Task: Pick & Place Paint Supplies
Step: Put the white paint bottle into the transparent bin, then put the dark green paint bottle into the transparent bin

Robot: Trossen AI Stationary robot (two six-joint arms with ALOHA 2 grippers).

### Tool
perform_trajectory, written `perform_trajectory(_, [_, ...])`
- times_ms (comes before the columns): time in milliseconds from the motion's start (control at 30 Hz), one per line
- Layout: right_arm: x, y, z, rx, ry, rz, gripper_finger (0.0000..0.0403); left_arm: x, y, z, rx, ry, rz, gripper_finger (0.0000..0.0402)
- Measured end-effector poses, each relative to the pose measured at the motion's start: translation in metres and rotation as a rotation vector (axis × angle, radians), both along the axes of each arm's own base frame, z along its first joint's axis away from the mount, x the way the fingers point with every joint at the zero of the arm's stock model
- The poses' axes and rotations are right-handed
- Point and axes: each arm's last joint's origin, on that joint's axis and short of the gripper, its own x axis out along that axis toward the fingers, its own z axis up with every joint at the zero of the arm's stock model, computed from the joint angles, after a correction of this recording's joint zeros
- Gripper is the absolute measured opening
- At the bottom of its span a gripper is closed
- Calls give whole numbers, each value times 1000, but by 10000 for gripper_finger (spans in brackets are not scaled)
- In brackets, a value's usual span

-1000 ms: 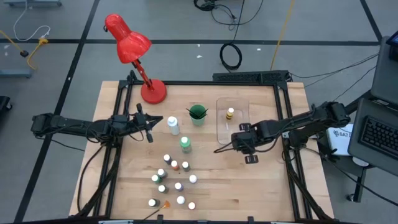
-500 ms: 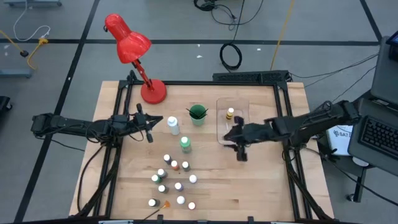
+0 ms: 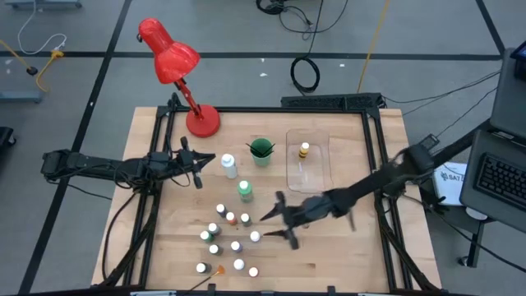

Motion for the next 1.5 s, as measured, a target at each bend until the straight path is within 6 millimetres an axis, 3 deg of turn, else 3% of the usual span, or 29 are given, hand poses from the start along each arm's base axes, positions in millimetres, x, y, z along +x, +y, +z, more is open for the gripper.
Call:
perform_trajectory(300, [39,25,-41,-57,59,75,247,0,0,-2,6,25,-1,26])
perform_trajectory(733, [41,21,-59,-96,105,75,238,0,0,-3,9,32,-1,26])
perform_trajectory(1033, [38,31,-52,-142,39,108,229,0,0,-3,9,32,-1,26])
perform_trajectory(1300, [31,36,-30,-161,11,71,228,0,0,-3,8,32,-1,26])
perform_trajectory(1500, [21,52,-22,-142,2,178,228,0,0,-3,9,33,-1,26])
